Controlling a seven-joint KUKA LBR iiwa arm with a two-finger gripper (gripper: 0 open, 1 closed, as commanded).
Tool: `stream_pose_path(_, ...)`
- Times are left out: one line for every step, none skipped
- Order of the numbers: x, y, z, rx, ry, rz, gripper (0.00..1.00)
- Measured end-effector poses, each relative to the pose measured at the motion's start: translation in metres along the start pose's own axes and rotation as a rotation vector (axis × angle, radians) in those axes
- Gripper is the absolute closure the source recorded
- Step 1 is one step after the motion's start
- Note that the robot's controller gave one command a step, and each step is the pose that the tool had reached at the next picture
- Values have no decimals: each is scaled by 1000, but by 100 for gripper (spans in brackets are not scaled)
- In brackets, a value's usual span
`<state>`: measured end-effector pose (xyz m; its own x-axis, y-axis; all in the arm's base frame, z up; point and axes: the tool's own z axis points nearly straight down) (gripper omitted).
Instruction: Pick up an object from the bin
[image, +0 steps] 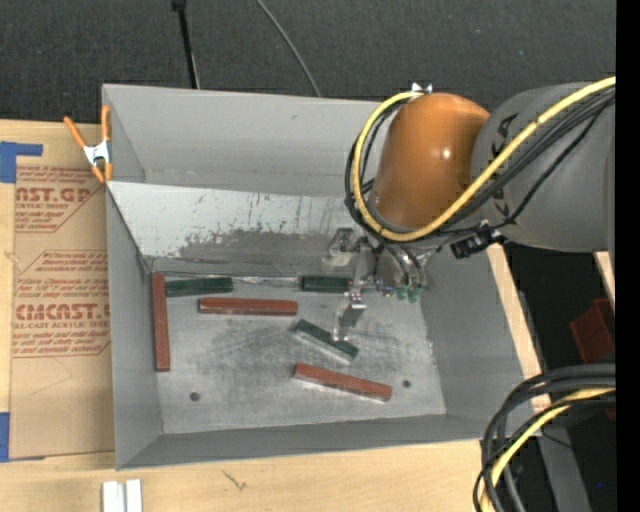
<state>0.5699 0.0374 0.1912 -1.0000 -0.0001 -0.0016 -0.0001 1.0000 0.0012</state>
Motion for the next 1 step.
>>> stream_pose_path(25, -7, 108, -2, -27, -49, 100)
